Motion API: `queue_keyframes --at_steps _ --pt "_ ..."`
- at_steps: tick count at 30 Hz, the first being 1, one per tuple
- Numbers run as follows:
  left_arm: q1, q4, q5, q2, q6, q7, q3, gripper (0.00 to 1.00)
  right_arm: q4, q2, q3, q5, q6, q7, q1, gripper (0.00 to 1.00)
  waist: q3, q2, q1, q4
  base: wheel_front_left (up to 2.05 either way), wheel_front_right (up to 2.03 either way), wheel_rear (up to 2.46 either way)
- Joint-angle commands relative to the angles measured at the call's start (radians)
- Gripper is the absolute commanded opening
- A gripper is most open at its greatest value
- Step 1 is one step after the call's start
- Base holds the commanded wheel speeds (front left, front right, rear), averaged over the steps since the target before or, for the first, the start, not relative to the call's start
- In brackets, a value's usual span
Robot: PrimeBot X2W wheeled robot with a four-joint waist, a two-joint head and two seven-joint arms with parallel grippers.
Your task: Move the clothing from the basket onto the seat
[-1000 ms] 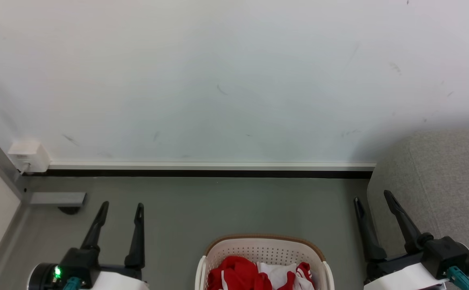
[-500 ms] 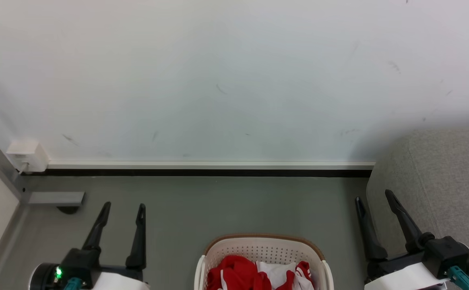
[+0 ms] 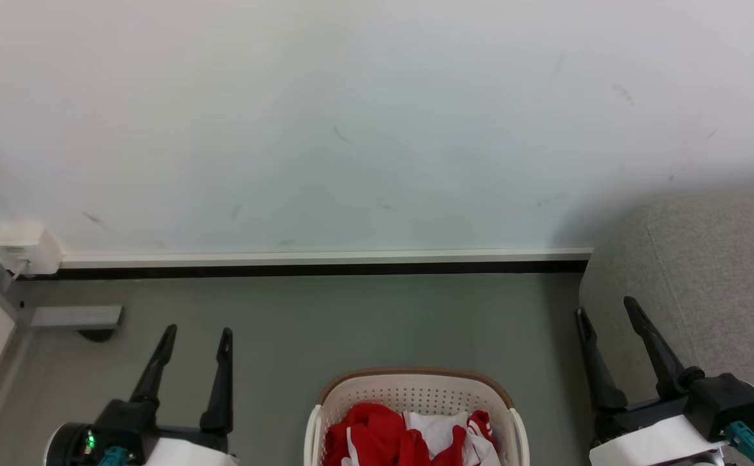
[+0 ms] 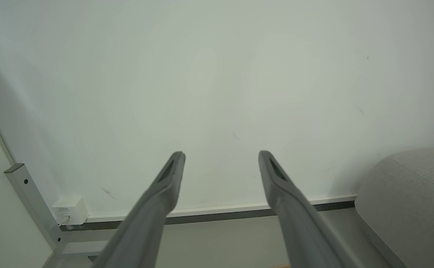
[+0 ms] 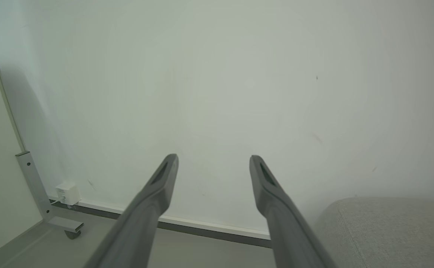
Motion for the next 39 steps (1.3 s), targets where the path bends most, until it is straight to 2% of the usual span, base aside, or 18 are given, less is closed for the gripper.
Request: queue_keyframes --at_steps 1,8,24,32,39 --pt "0.0 -0.001 -0.015 -0.001 -0.004 -0.001 0.001 1.0 -0.002 -0.008 -0.005 0.008 -0.002 0.0 -0.012 1.0 0.008 -0.0001 0.0 -0.007 0.0 0.0 0.0" --pt "-0.033 -0.009 -0.029 -0.007 -0.017 -0.001 0.01 1.0 -0.02 -0.013 -0.011 0.007 -0.002 0.0 -0.042 1.0 0.067 -0.0001 0.0 -0.038 0.0 0.0 0.0" --pt "-0.211 0.053 -0.033 -0.009 -0.062 -0.001 -0.015 1.0 -0.087 -0.003 -0.079 -0.008 -0.002 0.0 -0.157 1.0 0.319 -0.0001 0.0 -0.111 0.0 0.0 0.0" --pt "-0.329 0.23 -0.068 0.002 -0.081 -0.001 -0.062 1.0 -0.114 0.005 -0.089 -0.004 -0.002 0.0 -0.211 1.0 0.43 -0.0001 0.0 -0.149 0.0 0.0 0.0" --pt "-0.46 0.451 -0.093 0.019 -0.087 0.033 -0.146 1.0 -0.148 0.014 -0.109 0.005 -0.002 0.0 -0.258 1.0 0.51 -0.0001 0.0 -0.179 0.0 0.0 0.0"
